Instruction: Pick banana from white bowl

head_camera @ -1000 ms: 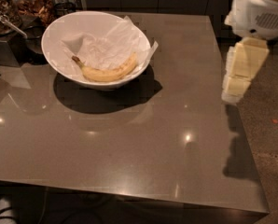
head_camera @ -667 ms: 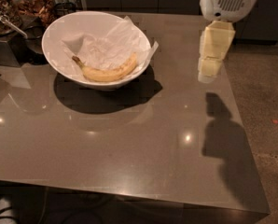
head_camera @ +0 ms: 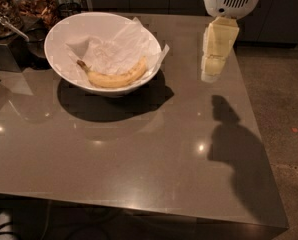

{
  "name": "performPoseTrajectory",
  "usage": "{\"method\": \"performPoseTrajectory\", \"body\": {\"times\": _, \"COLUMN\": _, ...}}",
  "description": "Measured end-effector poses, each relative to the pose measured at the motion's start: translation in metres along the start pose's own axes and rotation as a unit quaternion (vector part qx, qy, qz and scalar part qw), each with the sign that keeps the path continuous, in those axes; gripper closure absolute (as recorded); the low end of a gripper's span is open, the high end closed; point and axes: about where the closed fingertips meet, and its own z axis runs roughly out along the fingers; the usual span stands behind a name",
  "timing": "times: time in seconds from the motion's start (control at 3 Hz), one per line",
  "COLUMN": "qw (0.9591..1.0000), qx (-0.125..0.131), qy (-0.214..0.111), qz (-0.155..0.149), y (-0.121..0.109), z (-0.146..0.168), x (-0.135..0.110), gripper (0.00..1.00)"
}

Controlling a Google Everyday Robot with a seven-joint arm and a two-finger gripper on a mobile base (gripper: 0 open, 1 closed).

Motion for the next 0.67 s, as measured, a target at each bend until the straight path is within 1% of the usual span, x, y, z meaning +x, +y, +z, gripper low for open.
{"method": "performPoseTrajectory", "body": {"times": 0.33, "qw": 0.9999, "qx": 0.007, "qy": 0.002, "qz": -0.015, "y": -0.015, "z": -0.003, "x": -0.038, "gripper": 0.0}}
{"method": "performPoseTrajectory", "body": {"times": 0.67, "qw": 0.9986, "qx": 0.025, "qy": -0.008, "qz": -0.046, "y": -0.047, "z": 0.005, "x": -0.11, "gripper": 0.0}}
